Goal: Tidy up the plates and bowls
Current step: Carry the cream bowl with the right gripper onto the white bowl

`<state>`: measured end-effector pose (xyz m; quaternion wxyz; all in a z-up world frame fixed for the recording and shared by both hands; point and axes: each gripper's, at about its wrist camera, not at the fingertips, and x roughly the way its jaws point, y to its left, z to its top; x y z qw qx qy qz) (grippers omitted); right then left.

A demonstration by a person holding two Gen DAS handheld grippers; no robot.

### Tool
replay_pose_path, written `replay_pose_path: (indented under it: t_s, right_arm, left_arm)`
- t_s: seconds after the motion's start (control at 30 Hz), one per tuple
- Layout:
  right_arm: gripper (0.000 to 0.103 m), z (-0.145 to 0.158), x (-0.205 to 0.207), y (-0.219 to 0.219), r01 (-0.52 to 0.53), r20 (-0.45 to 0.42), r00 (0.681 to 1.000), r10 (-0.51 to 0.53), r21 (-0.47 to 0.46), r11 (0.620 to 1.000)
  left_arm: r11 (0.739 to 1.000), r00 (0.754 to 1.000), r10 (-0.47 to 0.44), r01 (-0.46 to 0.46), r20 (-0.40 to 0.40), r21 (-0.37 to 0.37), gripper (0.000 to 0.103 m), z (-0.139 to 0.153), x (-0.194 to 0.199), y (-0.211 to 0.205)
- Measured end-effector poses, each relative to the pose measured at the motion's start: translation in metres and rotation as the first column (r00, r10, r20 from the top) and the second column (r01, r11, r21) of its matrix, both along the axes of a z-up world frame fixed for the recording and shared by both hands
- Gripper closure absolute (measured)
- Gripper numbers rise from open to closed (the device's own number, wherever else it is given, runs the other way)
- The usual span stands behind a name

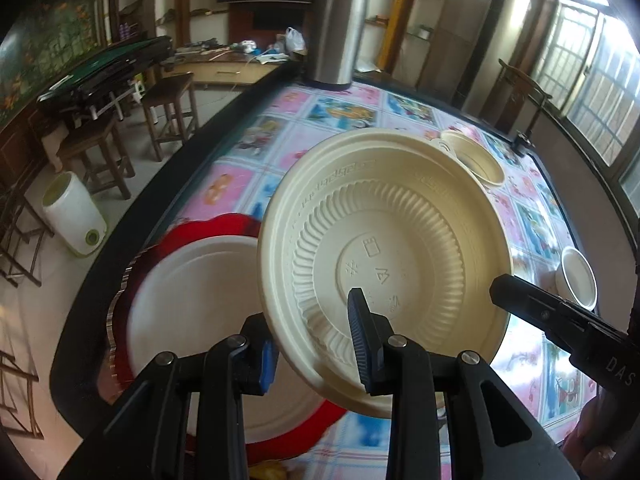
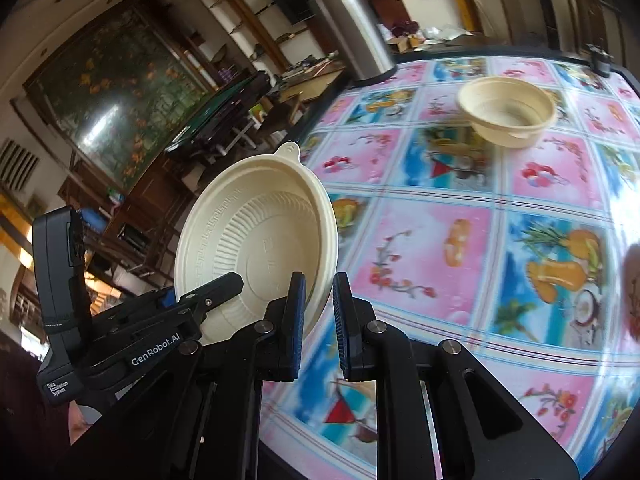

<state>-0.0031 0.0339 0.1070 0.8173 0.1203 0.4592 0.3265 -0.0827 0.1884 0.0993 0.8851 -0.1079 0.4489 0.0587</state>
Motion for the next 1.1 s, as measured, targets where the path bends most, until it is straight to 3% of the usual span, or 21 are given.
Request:
replay_pose_path:
  t_s: [0.33, 0.8, 1.1]
  right_arm:
    - [0.089, -0.002, -0.012, 0.058, -0.1, -0.004, 0.995, 0.1, -0.024, 0.995]
    - [0.089, -0.024, -0.017, 0.093, -0.165, -0.061, 0.985, 0.161, -0.06, 0.985]
    - [0.089, -0.038, -0.015, 0.101, -0.166, -0.088, 0.983, 0.158, -0.089, 0.982]
  left_arm:
    - [0.996, 0.996, 0.084, -0.085, -0.013, -0.028, 0.072, -0.007, -0.021, 0.045]
    - [0.992, 0.99, 0.116, -0.12, -0.076, -0.042, 0.072, -0.034, -0.037, 0.069]
    - [0.993, 0.991, 0.116, -0.117, -0.059, -0.017, 0.072, -0.033, -0.042, 0.071]
